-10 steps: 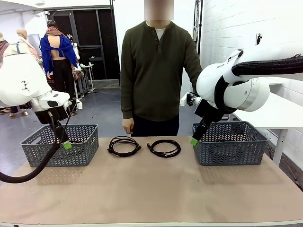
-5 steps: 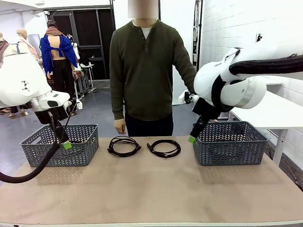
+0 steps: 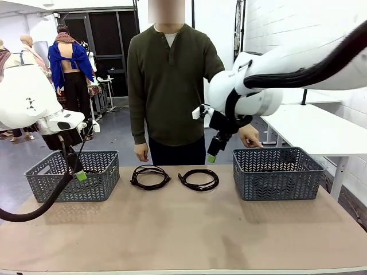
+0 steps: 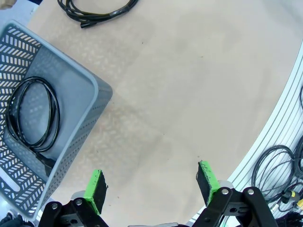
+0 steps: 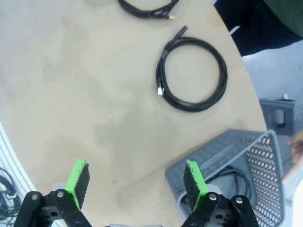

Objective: Organize the cables according to human instructions.
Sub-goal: Pick up a bundle of cables and place it in the basket indicated by the human.

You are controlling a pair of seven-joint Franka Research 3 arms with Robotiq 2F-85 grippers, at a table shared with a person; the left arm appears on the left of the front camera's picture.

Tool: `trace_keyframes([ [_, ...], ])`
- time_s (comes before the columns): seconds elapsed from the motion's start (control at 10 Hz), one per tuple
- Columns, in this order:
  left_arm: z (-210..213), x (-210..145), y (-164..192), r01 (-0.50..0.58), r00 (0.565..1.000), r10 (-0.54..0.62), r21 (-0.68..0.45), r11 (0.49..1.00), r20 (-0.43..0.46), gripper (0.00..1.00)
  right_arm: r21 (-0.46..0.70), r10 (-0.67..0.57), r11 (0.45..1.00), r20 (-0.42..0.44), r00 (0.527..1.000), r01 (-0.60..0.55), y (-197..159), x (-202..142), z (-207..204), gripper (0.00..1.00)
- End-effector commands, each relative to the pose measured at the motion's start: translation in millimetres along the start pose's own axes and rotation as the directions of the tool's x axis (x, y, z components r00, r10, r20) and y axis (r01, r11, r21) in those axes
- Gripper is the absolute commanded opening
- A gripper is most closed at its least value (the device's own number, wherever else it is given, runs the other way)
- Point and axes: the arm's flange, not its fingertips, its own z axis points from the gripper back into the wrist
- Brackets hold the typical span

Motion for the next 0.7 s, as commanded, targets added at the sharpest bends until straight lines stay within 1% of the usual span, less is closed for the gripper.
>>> trace_keyframes([
  [0.0,1.4,0.0,0.0,-0.001,1.0,0.001,-0.001,1.0,-0.005,1.0,-0.008,-0.04,0.999,-0.026,0.999,0.039,-12.8,27.7,-9.3,1.0],
  [0.3,1.4,0.0,0.0,-0.001,1.0,0.001,-0.001,1.0,-0.005,1.0,-0.018,-0.06,0.998,-0.067,0.996,0.059,-24.2,54.8,-41.6,1.0],
  [0.6,1.4,0.0,0.0,-0.001,1.0,0.001,-0.001,1.0,-0.005,1.0,-0.006,-0.065,0.998,-0.107,0.992,0.065,-23.4,63.5,-60.2,1.0],
])
